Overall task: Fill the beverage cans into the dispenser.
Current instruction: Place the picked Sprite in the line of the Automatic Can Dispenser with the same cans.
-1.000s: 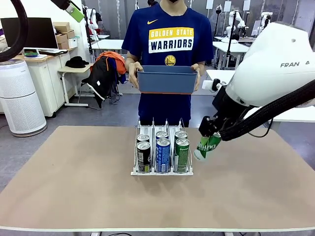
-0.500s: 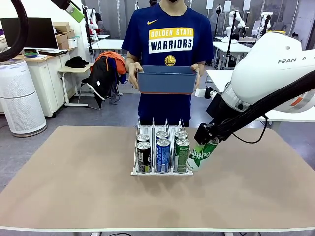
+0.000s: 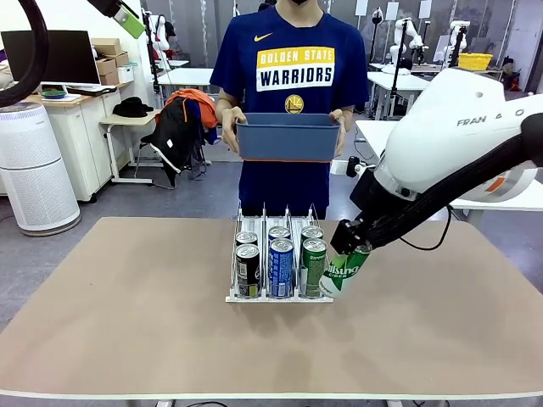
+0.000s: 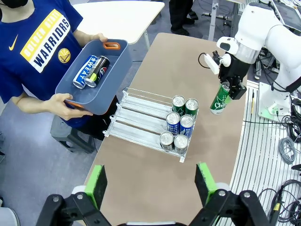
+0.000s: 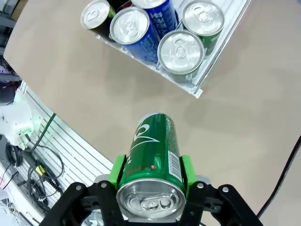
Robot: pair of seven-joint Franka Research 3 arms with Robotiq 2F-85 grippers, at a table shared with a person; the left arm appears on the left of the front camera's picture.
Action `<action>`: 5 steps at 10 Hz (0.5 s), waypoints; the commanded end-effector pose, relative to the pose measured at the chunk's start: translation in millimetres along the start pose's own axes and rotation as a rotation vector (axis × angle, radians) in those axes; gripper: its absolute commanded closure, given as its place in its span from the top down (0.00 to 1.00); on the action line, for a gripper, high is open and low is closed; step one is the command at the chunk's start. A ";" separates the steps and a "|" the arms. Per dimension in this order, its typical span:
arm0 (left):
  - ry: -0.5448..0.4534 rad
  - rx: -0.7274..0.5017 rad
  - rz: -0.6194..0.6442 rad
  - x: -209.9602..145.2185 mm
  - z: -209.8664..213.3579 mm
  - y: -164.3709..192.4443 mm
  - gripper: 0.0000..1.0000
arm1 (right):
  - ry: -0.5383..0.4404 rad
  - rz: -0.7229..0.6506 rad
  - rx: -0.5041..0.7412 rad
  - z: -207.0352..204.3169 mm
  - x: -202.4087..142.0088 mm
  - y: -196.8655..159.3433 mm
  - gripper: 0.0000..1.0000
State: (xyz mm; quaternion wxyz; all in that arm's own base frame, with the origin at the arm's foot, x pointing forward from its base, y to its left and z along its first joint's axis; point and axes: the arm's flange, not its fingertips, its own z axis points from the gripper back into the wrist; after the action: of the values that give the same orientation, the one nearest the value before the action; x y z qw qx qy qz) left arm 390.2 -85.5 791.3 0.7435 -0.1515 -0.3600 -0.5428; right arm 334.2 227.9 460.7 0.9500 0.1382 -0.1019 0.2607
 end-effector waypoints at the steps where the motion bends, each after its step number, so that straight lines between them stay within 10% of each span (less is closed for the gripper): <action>1: 0.002 -0.005 0.001 -0.7 -0.6 -0.7 1.00 | -0.057 -0.034 -0.040 -9.8 9.6 -2.3 0.58; 5: 0.002 -0.005 0.001 -0.7 -0.6 -0.7 1.00 | -0.089 -0.050 -0.078 -27.9 29.1 -4.7 0.58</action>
State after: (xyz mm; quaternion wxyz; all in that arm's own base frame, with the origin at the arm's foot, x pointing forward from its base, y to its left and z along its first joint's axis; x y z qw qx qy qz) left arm 390.2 -85.5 791.3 0.7435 -0.1515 -0.3600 -0.5427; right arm 356.9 234.7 444.2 0.9535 0.1269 -0.1383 0.2360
